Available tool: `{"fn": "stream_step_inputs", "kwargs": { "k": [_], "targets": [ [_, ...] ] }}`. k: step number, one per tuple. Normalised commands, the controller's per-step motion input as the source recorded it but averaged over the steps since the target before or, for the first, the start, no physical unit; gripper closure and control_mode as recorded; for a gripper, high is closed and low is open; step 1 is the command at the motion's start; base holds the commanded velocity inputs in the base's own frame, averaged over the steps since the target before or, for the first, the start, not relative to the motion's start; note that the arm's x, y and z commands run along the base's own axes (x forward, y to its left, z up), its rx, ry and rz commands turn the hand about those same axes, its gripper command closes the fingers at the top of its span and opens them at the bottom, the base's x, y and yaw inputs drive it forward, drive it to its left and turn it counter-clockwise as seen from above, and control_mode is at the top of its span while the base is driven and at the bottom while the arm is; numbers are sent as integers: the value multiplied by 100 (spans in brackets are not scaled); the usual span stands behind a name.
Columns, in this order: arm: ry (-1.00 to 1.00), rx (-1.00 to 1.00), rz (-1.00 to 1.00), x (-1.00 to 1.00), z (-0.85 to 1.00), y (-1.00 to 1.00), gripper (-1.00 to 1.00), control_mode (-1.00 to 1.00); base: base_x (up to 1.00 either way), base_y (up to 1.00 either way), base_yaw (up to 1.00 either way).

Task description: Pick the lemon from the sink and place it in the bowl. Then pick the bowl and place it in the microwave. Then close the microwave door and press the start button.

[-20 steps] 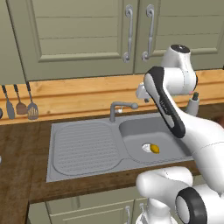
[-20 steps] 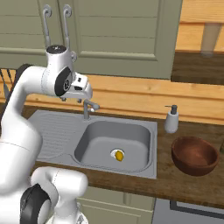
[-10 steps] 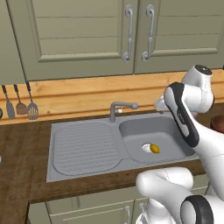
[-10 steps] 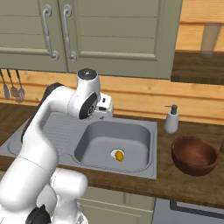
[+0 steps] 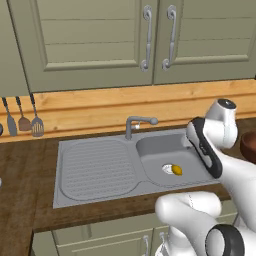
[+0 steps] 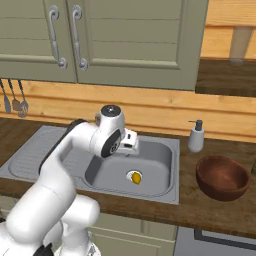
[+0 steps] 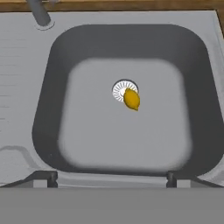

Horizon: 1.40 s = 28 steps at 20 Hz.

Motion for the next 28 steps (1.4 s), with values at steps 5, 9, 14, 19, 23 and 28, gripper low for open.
{"fn": "stream_step_inputs", "kwargs": {
  "k": [5,9,14,19,23,28],
  "targets": [
    [12,-1,-1,18,-68,-23,-100,-100,0,0,0],
    [13,0,0,20,-73,-10,-100,-100,0,0,0],
    [6,0,0,31,-80,-2,-100,-100,0,0,0],
    [0,0,0,32,-68,-3,-100,-100,0,0,0],
    [-2,0,0,41,-39,-10,-100,-100,0,0,0],
    [-1,0,0,54,-31,-13,-100,-100,0,0,0]
  ]
}}
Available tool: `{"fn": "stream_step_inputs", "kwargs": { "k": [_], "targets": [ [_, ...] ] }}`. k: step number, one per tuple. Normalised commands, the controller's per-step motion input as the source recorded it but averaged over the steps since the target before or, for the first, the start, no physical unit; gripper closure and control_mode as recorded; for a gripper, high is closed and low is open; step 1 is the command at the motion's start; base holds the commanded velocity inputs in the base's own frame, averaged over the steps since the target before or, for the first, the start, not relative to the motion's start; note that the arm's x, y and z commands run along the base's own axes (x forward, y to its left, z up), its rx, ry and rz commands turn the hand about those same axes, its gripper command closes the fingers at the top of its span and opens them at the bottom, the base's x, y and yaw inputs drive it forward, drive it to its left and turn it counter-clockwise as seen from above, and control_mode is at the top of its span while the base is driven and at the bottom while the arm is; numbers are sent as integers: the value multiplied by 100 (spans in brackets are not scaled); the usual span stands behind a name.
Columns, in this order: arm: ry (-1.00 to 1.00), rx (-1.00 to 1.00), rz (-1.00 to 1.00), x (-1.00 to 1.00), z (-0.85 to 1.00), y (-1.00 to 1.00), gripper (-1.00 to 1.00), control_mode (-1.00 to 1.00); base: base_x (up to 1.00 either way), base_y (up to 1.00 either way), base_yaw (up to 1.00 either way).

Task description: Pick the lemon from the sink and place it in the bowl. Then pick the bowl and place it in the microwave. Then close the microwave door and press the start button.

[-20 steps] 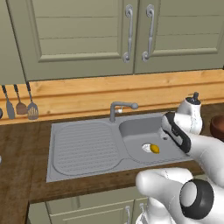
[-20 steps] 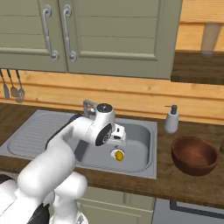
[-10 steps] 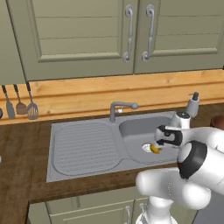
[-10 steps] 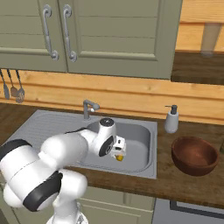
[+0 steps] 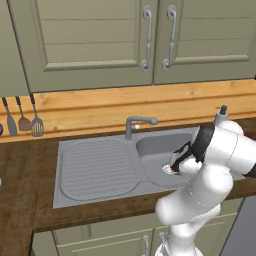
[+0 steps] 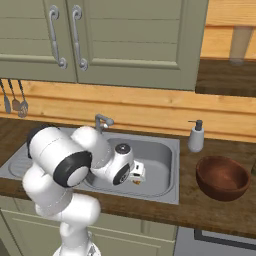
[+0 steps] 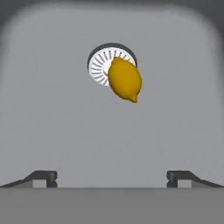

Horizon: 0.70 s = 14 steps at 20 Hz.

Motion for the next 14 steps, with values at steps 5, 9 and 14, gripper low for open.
{"fn": "stream_step_inputs", "kwargs": {
  "k": [5,9,14],
  "targets": [
    [-1,0,0,58,-24,-9,-100,-100,0,0,0],
    [-5,0,0,38,-10,-15,-100,-100,0,0,0],
    [-2,0,0,22,-11,-21,-100,-100,0,0,0]
  ]
}}
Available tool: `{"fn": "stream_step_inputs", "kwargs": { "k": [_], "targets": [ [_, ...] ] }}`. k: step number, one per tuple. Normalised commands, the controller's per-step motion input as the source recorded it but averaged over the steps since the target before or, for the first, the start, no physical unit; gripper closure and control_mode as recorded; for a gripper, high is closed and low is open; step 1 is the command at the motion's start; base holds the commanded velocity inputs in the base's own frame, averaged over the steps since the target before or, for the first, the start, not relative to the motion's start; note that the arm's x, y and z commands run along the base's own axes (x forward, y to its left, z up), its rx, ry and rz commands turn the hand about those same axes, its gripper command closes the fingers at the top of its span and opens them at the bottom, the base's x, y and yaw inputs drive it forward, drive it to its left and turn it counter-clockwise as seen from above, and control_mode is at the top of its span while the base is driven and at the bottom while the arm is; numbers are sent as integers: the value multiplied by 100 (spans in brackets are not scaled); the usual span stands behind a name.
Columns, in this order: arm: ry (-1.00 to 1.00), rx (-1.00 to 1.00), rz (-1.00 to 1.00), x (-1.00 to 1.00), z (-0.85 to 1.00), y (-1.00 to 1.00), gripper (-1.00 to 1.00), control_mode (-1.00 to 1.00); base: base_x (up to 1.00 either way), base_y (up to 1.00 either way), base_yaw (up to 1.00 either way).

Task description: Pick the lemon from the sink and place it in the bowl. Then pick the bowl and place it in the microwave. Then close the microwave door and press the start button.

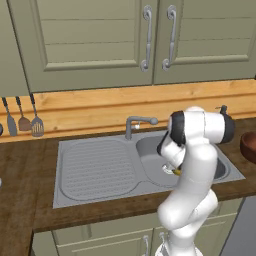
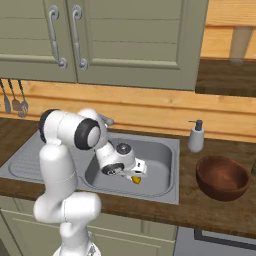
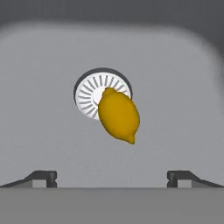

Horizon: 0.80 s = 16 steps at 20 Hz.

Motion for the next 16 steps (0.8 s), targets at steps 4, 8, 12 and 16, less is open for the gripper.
{"fn": "stream_step_inputs", "kwargs": {
  "k": [4,8,12,16],
  "targets": [
    [0,0,3,25,-28,-13,-100,-100,0,0,0],
    [0,0,4,29,-36,-1,-100,-100,0,0,0],
    [0,0,6,16,-31,-17,-100,-100,0,0,0],
    [-3,0,6,14,-16,-7,-100,-100,0,0,0]
  ]
}}
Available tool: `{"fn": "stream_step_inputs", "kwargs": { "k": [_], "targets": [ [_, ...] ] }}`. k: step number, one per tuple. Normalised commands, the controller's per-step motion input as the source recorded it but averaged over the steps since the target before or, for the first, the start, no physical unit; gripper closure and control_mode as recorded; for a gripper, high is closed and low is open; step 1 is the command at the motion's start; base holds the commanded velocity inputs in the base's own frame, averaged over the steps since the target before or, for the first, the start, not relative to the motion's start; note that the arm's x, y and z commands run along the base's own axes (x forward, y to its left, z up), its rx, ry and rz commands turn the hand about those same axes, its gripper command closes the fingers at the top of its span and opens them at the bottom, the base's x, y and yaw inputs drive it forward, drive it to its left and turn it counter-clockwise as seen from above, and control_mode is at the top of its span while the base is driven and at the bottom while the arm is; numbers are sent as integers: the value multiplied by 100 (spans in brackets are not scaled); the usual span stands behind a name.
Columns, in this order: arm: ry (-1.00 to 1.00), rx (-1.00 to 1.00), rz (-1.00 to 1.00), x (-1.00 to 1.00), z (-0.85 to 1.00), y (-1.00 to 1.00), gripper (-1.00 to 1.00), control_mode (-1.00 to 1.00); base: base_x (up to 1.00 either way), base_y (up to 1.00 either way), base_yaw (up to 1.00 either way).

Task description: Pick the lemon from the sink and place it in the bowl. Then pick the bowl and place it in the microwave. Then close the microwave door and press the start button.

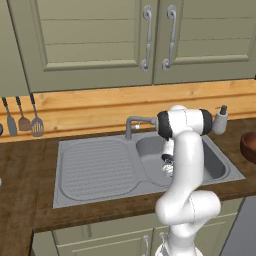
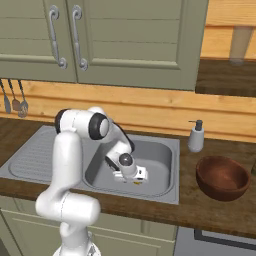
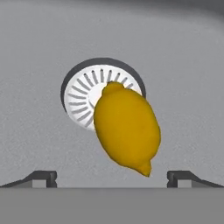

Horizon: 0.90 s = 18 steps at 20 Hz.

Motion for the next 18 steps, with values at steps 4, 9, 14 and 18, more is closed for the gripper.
{"fn": "stream_step_inputs", "kwargs": {
  "k": [4,9,14,18],
  "targets": [
    [-8,0,4,7,-1,-7,-100,-100,0,0,0],
    [-7,0,1,4,4,-16,-100,-100,0,0,0],
    [-2,0,0,26,5,-13,-100,-100,0,0,0],
    [0,0,0,41,20,-1,-100,-100,0,0,0]
  ]
}}
